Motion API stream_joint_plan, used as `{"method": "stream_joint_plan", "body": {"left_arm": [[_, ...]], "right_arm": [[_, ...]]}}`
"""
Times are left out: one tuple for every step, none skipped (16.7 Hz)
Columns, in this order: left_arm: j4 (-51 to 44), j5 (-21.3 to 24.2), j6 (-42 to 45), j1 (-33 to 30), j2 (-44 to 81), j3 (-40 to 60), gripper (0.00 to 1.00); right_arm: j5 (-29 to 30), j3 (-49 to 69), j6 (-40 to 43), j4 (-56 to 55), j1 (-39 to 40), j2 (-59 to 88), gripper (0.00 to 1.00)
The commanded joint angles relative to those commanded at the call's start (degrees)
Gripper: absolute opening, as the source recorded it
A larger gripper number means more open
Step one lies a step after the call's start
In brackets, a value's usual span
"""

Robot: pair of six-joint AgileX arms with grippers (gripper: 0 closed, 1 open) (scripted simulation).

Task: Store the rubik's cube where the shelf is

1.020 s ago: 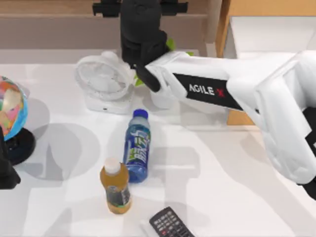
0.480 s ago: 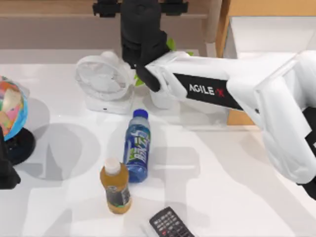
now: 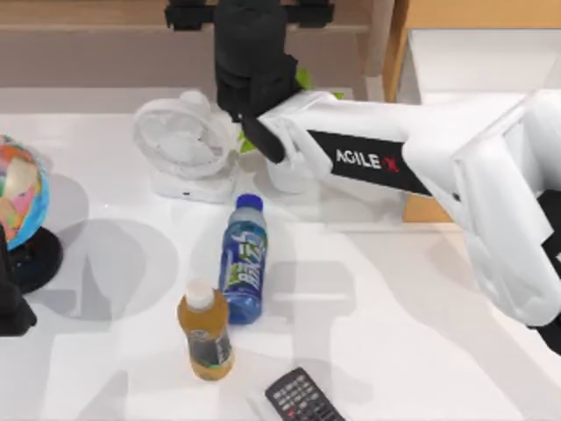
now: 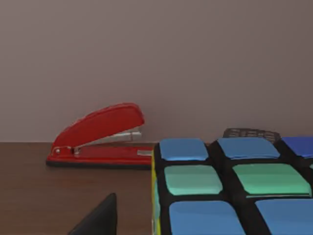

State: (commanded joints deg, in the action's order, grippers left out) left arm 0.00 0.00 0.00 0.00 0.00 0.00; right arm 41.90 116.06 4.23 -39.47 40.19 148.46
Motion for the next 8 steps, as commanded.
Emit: {"method": "stream_joint_plan", "body": {"left_arm": [[0.00, 0.00, 0.00, 0.00, 0.00, 0.00, 1.00], [0.00, 0.00, 0.00, 0.00, 0.00, 0.00, 1.00], [0.00, 0.00, 0.00, 0.00, 0.00, 0.00, 1.00], [0.00, 0.00, 0.00, 0.00, 0.00, 0.00, 1.00], [0.00, 0.00, 0.00, 0.00, 0.00, 0.00, 1.00], [0.00, 0.00, 0.00, 0.00, 0.00, 0.00, 1.00], [0.00, 0.00, 0.00, 0.00, 0.00, 0.00, 1.00], [0.00, 0.00, 0.00, 0.00, 0.00, 0.00, 1.00]], "right_arm": [[-0.03, -0.56, 0.42, -0.48, 0.05, -0.27, 1.00], [-0.08, -1.71, 1.32, -1.43, 0.16, -0.86, 1.00], [-0.19, -3.46, 2.70, -2.77, 0.32, -1.78, 1.00], [-0.38, -5.77, 4.53, -4.47, 0.54, -2.96, 1.00], [-0.66, -8.59, 6.79, -6.52, 0.80, -4.37, 1.00], [-1.05, -11.89, 9.45, -8.93, 1.12, -5.98, 1.00], [-1.56, -15.62, 12.47, -11.68, 1.48, -7.77, 1.00], [-2.18, -19.78, 15.80, -14.74, 1.85, -9.70, 1.00]]}}
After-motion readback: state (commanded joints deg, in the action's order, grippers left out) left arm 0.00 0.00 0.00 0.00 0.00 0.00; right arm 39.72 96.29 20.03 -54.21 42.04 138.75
